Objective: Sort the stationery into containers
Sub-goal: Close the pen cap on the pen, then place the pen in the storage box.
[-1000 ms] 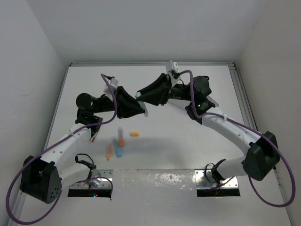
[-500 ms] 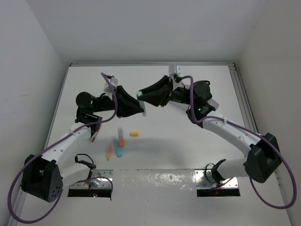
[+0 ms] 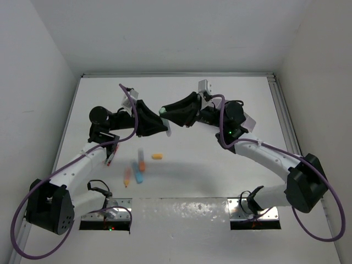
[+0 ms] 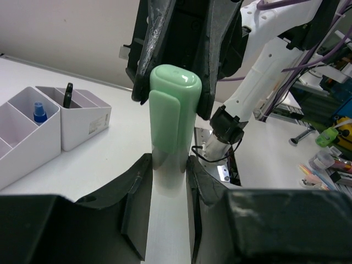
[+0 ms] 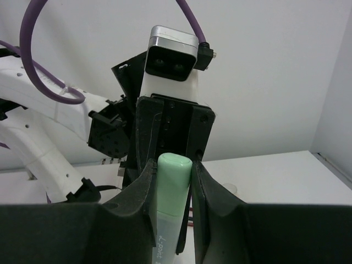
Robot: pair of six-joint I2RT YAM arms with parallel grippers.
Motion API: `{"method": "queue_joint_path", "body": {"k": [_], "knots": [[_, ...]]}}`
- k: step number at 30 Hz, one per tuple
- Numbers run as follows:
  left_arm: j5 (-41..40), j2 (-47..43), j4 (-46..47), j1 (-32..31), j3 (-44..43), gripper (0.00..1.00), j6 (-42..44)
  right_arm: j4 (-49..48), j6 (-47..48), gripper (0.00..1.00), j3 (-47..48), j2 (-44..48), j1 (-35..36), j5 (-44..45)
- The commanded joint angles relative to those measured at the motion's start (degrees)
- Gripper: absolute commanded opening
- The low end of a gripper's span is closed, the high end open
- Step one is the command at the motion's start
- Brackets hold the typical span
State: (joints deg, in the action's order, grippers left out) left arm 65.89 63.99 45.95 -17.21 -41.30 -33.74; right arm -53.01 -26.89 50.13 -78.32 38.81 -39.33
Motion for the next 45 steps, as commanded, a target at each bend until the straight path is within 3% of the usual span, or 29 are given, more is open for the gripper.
{"method": "queue_joint_path", "body": {"k": [1, 11, 13, 14, 18, 20, 25, 28, 32, 40, 45], "knots": [[-13.1, -4.5, 19.7, 1.5, -7.6, 0.00, -1.9, 22.2, 0.8, 0.00, -7.7, -6.7, 2.0, -10.8], [-12.5, -5.2, 17.7, 1.5, -6.7, 0.00, -0.3, 26.2, 2.2, 0.00, -7.2, -4.4, 1.4, -8.7], [-11.9, -5.3, 16.9, 1.5, -6.7, 0.00, 0.6, 28.7, 2.7, 0.10, -4.1, -4.6, 1.4, -8.7], [-11.7, -5.4, 15.9, 1.4, -6.6, 0.00, 1.1, 30.1, 2.7, 0.23, -3.0, -4.6, 1.4, -8.8], [-11.0, -5.9, 13.3, 1.3, -6.2, 0.00, 3.7, 31.9, 3.0, 0.46, 1.4, -3.2, 1.4, -8.2], [-10.7, -5.9, 12.0, 1.2, -6.0, 0.00, 4.3, 31.9, 3.1, 0.47, 2.2, -2.3, 1.0, -7.5], [-9.8, -6.3, 9.0, 1.3, -6.0, 0.00, 6.8, 30.4, 1.8, 0.64, 3.0, 0.9, -1.2, -7.6], [-9.4, -6.5, 7.3, 1.2, -5.9, 0.00, 8.8, 31.9, 2.4, 0.69, 3.5, 3.3, -1.9, -7.6], [-8.8, -6.6, 0.3, 1.2, -5.8, 0.00, 14.2, 41.5, 6.6, 0.71, 8.0, 6.2, -2.7, -7.8], [-6.6, -6.6, -19.7, 1.0, -6.3, 0.00, 35.6, 56.2, 15.9, 0.76, 17.2, 9.9, -2.5, -3.1], [-5.7, -6.4, -23.5, 0.6, -6.3, 0.00, 39.6, 56.0, 17.7, 0.73, 20.7, 6.8, -0.4, -0.8]]}}
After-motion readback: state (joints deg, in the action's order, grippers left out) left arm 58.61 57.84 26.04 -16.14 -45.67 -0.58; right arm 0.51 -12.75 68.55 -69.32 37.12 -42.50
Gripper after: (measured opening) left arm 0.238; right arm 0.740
